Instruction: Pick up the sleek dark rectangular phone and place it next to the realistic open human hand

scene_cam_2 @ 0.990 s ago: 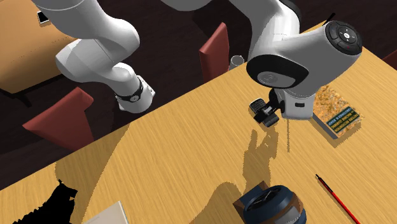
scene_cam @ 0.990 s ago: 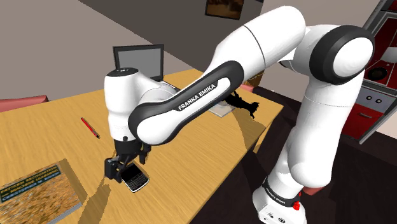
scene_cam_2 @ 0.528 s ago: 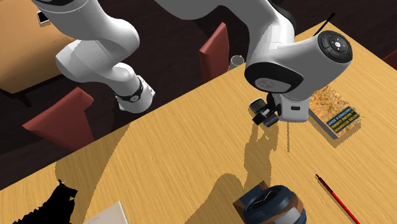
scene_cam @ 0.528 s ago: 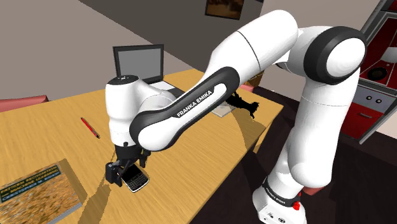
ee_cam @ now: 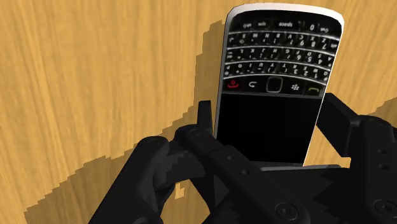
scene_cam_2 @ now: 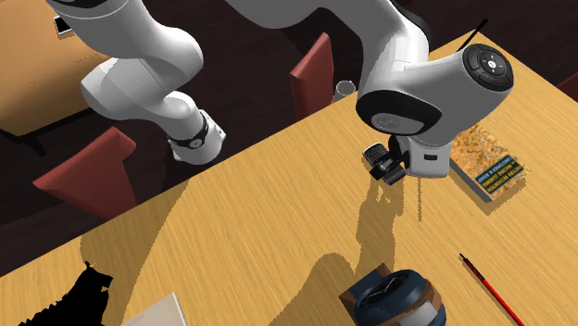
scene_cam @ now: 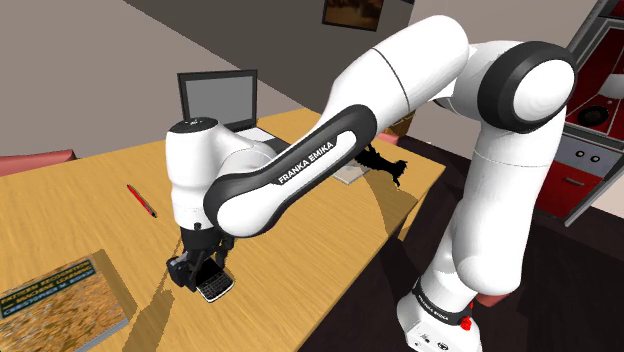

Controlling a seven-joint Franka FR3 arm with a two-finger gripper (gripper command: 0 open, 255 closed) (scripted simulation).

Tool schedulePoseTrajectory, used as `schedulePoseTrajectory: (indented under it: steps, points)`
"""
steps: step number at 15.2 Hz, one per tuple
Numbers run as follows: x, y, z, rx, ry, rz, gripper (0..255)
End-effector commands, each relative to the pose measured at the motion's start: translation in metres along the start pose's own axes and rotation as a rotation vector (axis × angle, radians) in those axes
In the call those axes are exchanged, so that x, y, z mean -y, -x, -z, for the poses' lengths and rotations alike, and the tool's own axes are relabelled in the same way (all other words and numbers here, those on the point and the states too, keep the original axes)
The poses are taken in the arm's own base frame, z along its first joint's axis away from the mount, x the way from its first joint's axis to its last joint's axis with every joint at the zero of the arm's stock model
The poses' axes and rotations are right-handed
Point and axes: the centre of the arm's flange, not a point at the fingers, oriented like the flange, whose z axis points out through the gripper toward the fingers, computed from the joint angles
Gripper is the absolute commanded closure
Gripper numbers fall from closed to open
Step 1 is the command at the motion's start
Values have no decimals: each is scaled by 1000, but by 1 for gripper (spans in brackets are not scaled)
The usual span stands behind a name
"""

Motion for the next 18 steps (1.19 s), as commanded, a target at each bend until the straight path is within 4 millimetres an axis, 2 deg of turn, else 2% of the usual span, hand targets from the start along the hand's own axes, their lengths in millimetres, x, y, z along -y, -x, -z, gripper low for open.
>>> schedulePoseTrajectory:
  steps: [1,6,18]
  points:
    - [0,0,-1,2,0,1,255]
    - [0,0,-1,2,0,1,255]
    - [4,2,62,2,0,1,255]
